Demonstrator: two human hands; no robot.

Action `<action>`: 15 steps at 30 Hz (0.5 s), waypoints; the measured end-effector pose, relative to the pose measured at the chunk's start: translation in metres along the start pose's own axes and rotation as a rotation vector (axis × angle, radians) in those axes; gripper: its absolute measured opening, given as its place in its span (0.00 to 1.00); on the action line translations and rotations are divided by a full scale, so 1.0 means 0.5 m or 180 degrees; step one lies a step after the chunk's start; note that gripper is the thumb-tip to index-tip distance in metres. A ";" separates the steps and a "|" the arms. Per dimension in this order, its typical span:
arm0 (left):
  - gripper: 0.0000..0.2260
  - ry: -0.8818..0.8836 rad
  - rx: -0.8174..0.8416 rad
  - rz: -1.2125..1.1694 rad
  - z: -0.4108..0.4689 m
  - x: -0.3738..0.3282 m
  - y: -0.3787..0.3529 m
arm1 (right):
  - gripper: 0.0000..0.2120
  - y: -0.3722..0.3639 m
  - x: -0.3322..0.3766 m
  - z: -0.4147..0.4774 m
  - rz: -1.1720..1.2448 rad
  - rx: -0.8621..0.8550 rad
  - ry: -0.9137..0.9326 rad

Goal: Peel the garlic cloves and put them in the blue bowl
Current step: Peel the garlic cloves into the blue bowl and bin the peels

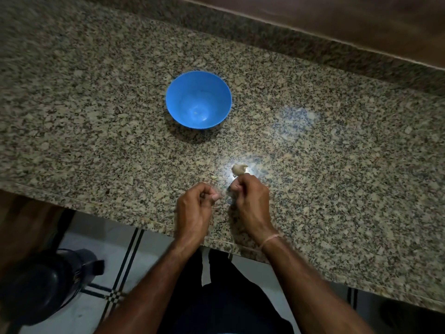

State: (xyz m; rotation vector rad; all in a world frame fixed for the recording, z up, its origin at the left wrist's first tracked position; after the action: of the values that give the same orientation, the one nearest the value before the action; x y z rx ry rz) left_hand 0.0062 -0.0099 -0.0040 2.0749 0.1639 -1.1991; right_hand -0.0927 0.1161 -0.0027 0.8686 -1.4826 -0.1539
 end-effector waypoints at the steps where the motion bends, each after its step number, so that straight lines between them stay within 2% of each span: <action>1: 0.07 0.0082 -0.0065 -0.0001 -0.002 0.010 0.008 | 0.08 -0.008 0.013 -0.005 0.0558 0.0097 -0.0312; 6: 0.07 0.0273 -0.0449 -0.0168 -0.022 0.050 0.079 | 0.11 -0.094 0.082 -0.053 0.2155 0.0783 -0.1421; 9: 0.08 0.0294 -0.0676 -0.0326 -0.041 0.083 0.147 | 0.15 -0.150 0.113 -0.093 0.2534 0.1099 -0.1844; 11: 0.08 0.0314 -0.0829 -0.0393 -0.062 0.113 0.195 | 0.16 -0.197 0.136 -0.119 0.2625 0.1352 -0.1946; 15: 0.07 0.0410 -0.1188 -0.0505 -0.128 0.193 0.312 | 0.18 -0.309 0.210 -0.180 0.2621 0.1638 -0.1734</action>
State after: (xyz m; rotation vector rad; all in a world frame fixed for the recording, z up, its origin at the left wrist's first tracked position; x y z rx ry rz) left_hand 0.1735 -0.1055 0.0201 1.8326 0.5778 -1.0332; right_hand 0.0666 -0.0166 0.0032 0.5554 -2.3388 0.6770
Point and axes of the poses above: each hand's wrist, its own z-axis towards the middle knuckle, its own y-axis out of the back of the hand, x = y × z, the point moved 4 cm from there along z, towards the middle knuckle, and after that the axes turned 1 degree about z, right-handed, at the moved point
